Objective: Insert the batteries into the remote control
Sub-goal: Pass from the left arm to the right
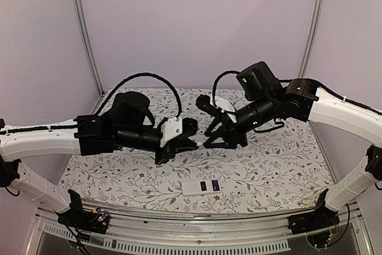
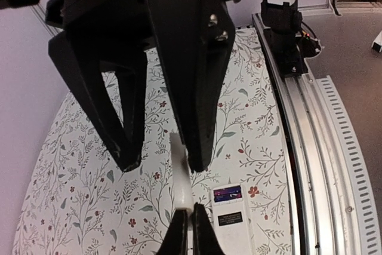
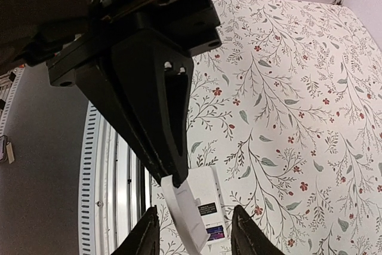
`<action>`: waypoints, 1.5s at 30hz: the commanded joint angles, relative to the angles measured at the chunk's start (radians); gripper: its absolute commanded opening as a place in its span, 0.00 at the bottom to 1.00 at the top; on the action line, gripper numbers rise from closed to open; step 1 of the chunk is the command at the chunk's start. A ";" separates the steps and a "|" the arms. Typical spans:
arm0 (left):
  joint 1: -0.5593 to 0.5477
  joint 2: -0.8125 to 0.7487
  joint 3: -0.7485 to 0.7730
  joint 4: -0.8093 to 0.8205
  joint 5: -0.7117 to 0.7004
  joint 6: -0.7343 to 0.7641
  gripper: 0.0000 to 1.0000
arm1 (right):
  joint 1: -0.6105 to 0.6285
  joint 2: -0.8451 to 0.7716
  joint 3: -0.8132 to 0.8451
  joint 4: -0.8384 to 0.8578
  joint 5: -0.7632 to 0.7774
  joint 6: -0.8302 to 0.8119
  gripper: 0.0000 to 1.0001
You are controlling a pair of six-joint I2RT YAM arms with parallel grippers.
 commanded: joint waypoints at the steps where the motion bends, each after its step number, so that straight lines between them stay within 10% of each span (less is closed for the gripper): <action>1: 0.008 -0.011 -0.007 -0.003 0.021 -0.088 0.00 | 0.008 0.000 -0.021 0.016 0.034 -0.040 0.38; 8: 0.017 0.003 0.002 -0.014 0.026 -0.095 0.00 | 0.014 0.015 -0.032 0.039 0.007 -0.040 0.17; 27: 0.046 0.011 0.008 -0.018 0.033 -0.115 0.00 | 0.023 0.028 -0.049 0.046 -0.009 -0.042 0.00; 45: 0.059 -0.002 0.004 -0.012 0.050 -0.131 0.00 | 0.025 0.024 -0.058 0.081 0.048 -0.046 0.24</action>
